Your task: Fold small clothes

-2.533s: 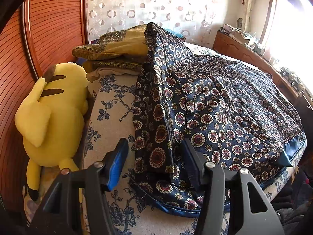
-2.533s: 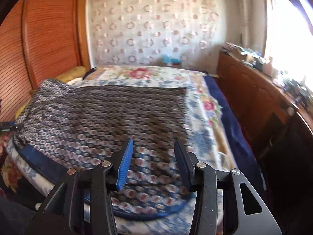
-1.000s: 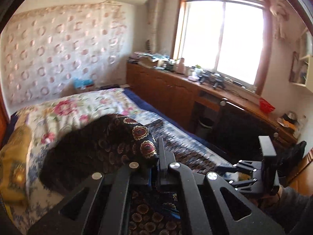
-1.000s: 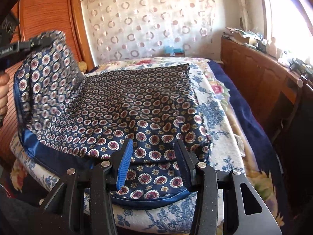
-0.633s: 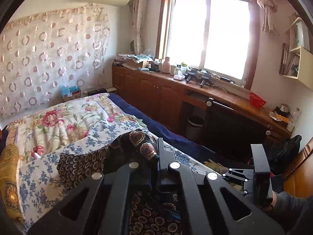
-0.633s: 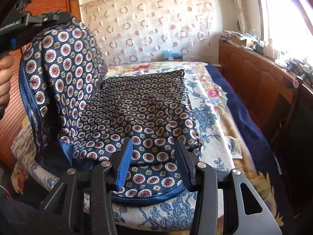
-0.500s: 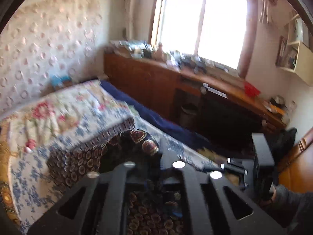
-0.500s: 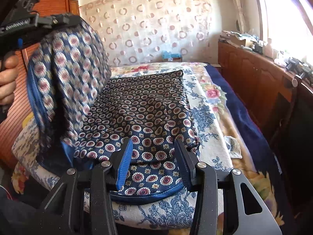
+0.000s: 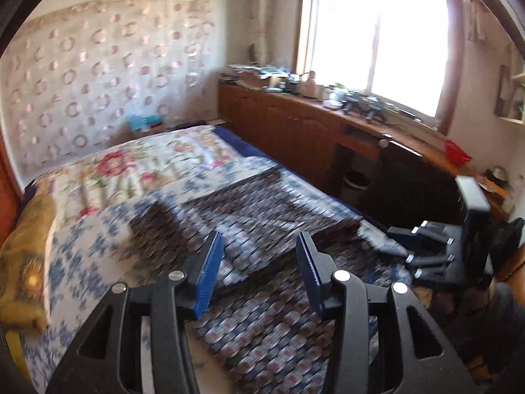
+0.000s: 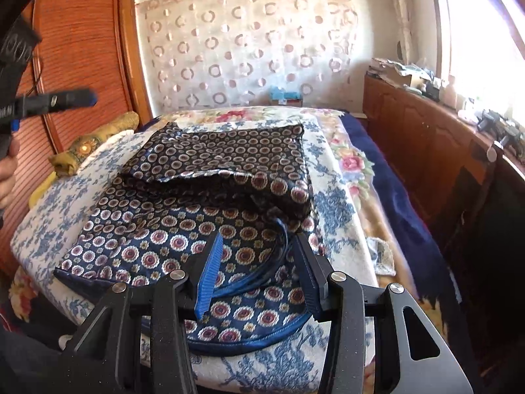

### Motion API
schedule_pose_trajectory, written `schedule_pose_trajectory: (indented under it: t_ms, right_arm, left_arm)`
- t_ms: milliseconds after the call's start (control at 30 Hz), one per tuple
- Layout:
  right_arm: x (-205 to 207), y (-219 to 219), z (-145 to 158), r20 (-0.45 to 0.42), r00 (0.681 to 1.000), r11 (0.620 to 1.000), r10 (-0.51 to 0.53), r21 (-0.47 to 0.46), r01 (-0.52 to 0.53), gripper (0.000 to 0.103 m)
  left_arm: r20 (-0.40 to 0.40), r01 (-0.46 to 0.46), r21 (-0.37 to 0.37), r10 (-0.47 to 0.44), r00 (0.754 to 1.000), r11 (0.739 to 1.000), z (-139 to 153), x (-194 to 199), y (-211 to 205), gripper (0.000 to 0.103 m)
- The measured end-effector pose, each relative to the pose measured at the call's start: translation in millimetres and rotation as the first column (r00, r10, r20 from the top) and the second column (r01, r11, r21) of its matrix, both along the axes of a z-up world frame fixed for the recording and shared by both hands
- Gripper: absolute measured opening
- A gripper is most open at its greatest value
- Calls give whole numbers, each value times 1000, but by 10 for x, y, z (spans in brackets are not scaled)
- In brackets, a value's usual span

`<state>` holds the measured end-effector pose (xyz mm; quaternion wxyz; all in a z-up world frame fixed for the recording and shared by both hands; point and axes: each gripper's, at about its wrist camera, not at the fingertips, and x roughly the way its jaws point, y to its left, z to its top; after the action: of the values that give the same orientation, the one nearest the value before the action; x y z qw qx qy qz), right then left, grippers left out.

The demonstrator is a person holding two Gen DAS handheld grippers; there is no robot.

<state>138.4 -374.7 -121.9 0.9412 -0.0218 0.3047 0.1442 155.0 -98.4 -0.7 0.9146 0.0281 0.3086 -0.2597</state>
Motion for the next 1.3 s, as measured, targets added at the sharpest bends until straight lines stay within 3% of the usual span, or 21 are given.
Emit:
schedule_pose_trajectory:
  t_ms: [367, 700, 800, 867, 1133, 1300]
  right_arm:
    - [622, 25, -165, -75, 997, 990, -4, -139, -7, 45]
    - [856, 143, -277, -157, 986, 989, 53, -128, -74, 44]
    - [874, 166, -319, -173, 983, 987, 63, -133, -87, 12]
    - [828, 148, -269, -154, 986, 990, 65, -115, -83, 5]
    - [325, 88, 143, -53, 996, 995, 78, -53, -80, 3]
    - [200, 48, 75, -85, 995, 993, 61, -94, -69, 3]
  left_arm:
    - [-93, -127, -7, 126, 988, 992, -498, -147, 640, 45]
    - [-125, -149, -23, 145, 981, 989, -674, -274, 831, 45]
    - [-116, -154, -14, 151, 982, 988, -689, -301, 828, 45]
    - [-124, -152, -24, 148, 981, 988, -710, -307, 835, 45]
    - [-129, -143, -23, 139, 982, 989, -743, -325, 773, 45]
    - [-118, -137, -30, 133, 984, 990, -709, -359, 742, 45]
